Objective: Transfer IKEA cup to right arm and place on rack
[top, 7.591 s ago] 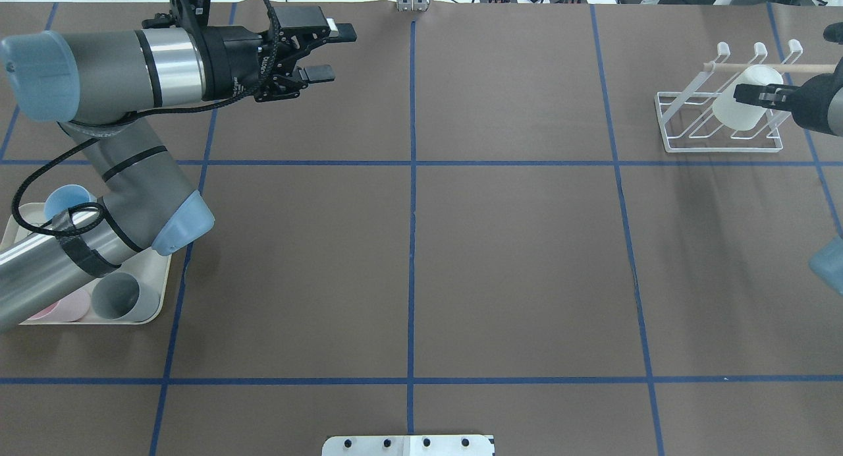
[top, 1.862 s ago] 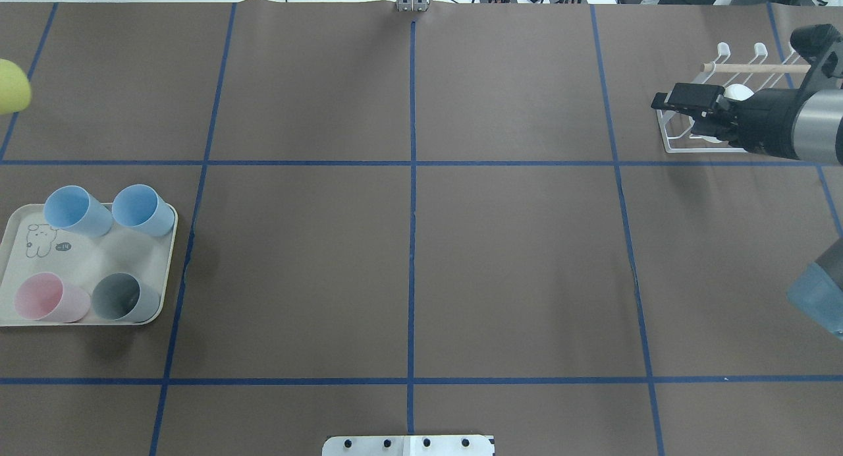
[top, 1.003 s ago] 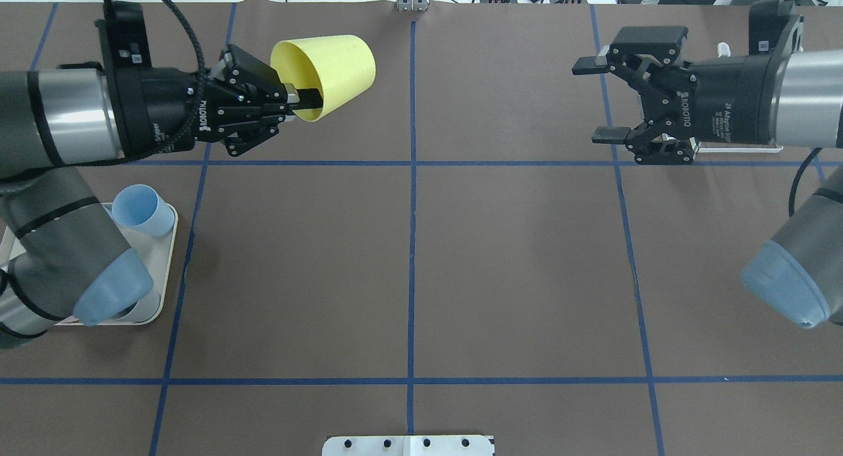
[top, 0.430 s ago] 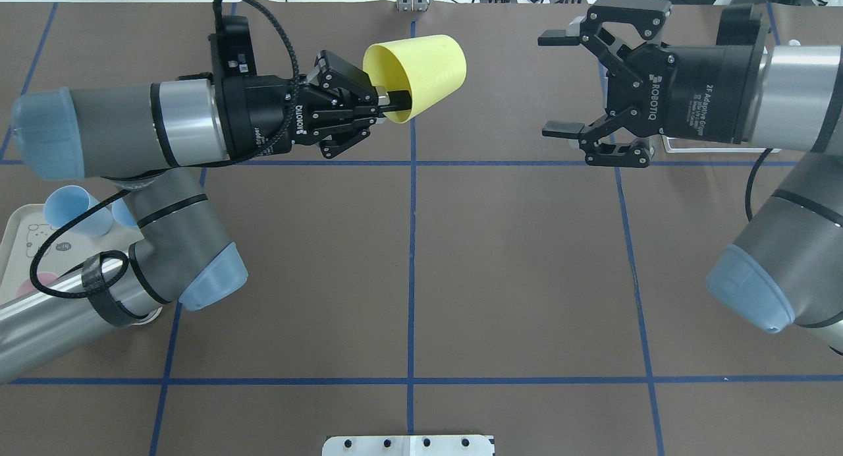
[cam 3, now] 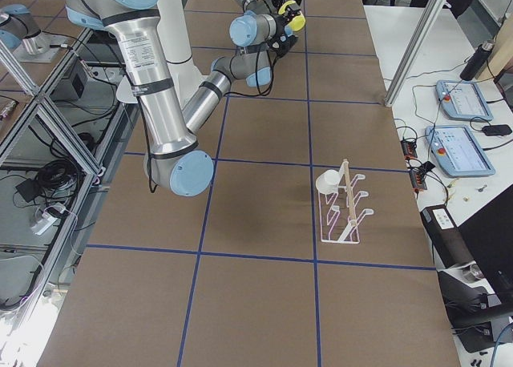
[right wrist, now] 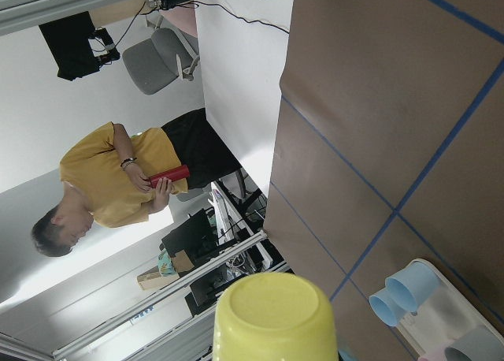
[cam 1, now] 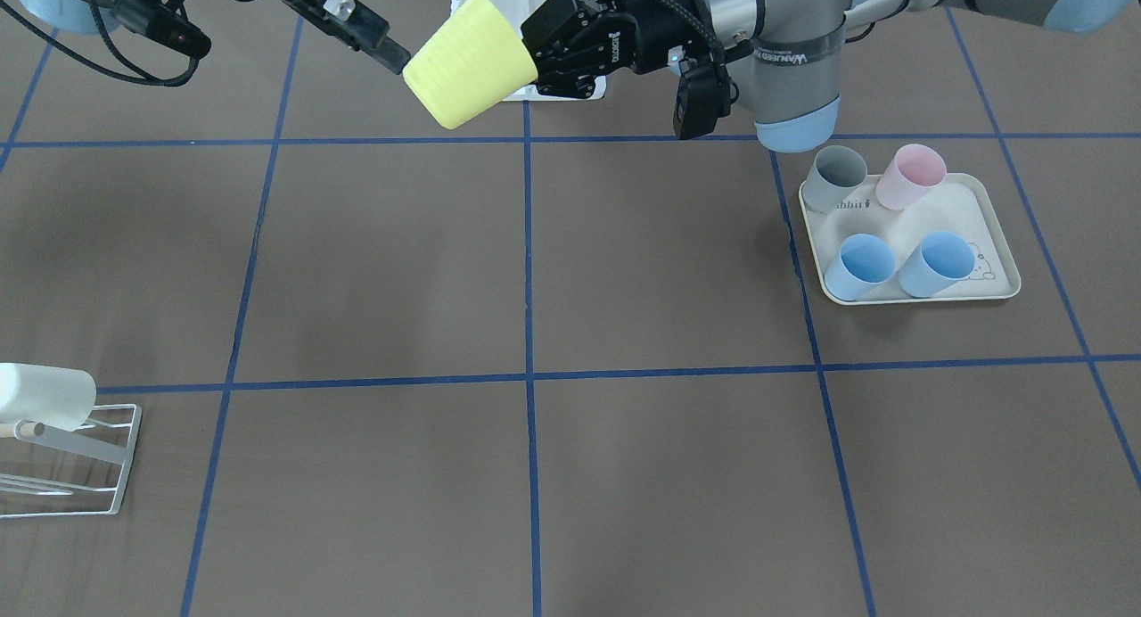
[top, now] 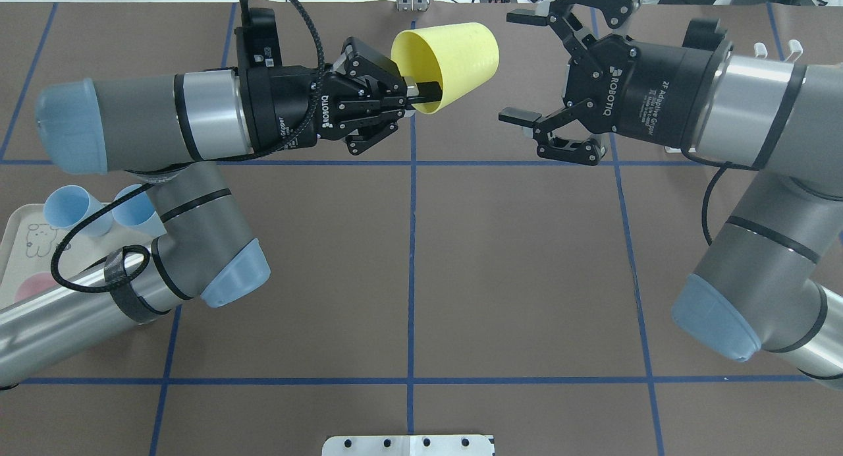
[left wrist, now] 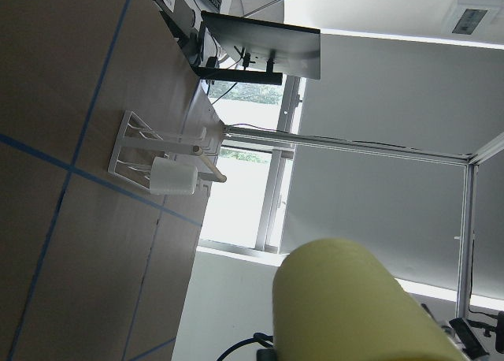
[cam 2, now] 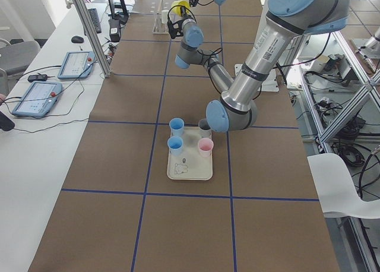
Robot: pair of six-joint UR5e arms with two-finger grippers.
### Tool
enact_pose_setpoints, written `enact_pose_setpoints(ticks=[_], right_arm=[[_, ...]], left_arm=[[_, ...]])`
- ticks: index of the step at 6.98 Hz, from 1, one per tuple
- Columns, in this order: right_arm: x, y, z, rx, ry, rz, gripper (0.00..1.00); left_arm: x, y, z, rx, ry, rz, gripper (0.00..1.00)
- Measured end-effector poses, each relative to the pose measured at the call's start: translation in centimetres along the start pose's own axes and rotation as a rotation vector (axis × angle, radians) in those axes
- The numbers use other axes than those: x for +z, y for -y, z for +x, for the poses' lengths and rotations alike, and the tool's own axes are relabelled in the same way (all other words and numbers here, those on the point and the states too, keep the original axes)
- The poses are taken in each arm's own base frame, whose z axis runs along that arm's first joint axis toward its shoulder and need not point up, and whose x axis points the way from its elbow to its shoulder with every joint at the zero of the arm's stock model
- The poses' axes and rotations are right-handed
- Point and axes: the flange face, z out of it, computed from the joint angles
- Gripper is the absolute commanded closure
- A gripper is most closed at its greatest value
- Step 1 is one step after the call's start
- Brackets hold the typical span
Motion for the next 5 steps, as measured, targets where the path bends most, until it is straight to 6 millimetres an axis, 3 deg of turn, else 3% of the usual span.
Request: enact_pose_setpoints(ticks=[5], right_arm=[[0.46,-0.44,0.51,0.015,0.017,0.008,0.0]], left_arm=[[0.78,-1.11,0.43,-0.047,-0.01,-0.023,1.0]])
